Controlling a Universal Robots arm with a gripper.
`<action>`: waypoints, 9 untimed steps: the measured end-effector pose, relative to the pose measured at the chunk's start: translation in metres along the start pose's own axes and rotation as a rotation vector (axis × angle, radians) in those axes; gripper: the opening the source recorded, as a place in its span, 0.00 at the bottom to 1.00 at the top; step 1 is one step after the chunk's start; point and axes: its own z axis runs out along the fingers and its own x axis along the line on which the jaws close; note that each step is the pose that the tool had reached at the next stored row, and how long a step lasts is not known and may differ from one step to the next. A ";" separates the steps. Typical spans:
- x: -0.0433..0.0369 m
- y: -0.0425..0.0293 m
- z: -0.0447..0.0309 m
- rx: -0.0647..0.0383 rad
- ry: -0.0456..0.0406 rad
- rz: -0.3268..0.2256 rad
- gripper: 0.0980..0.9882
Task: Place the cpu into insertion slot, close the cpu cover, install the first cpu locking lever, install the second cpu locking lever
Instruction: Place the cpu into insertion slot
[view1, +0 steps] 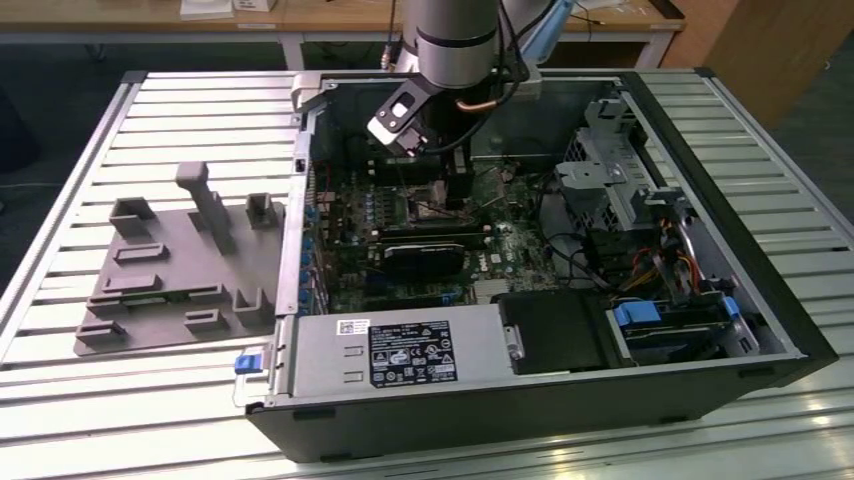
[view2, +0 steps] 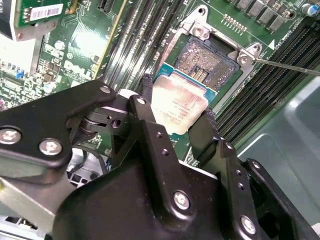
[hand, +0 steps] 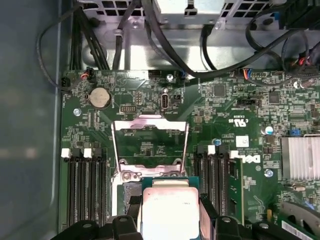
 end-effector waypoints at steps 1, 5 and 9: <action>0.0006 -0.0007 0.0006 0.000 0.0003 -0.001 0.49; 0.0021 -0.0028 0.0030 0.000 0.0017 -0.025 0.49; 0.0044 -0.0039 0.0051 -0.001 0.0040 -0.053 0.49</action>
